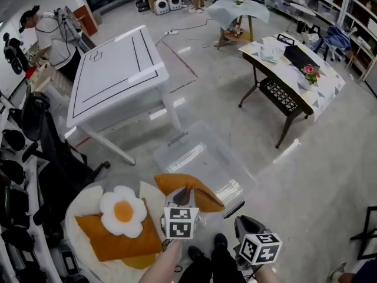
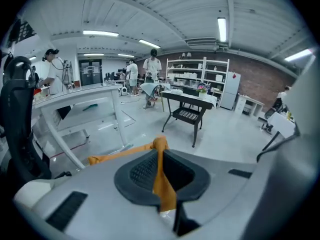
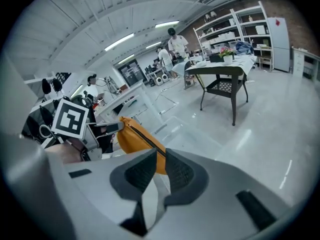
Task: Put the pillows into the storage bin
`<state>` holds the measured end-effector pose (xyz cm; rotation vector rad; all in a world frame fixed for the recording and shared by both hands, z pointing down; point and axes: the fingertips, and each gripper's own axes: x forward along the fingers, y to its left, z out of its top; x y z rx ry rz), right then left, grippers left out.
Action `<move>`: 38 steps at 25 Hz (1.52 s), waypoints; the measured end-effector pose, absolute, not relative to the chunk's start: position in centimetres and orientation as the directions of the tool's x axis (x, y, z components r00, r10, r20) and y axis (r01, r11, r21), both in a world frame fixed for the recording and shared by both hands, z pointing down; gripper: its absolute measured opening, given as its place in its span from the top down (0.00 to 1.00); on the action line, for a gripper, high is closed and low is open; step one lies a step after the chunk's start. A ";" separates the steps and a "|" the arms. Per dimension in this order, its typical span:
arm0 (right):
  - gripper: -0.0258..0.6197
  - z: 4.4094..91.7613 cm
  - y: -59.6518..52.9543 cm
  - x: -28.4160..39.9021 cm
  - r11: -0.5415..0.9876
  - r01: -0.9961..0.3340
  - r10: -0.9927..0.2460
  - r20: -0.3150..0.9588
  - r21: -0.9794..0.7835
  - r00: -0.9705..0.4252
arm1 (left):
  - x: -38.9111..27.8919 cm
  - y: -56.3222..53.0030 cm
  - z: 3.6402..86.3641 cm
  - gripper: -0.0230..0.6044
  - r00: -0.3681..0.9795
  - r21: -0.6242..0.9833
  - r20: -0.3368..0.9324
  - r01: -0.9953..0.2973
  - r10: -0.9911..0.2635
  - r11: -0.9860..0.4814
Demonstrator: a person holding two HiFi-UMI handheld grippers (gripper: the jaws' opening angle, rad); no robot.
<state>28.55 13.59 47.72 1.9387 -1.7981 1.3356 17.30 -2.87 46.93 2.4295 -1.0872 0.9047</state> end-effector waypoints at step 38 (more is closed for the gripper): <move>0.88 50.7 5.8 21.5 0.115 -0.869 -0.549 0.698 -0.481 -0.460 | -0.6 0.0 55.6 0.74 0.040 -0.034 0.792 -0.993 -0.609 -0.110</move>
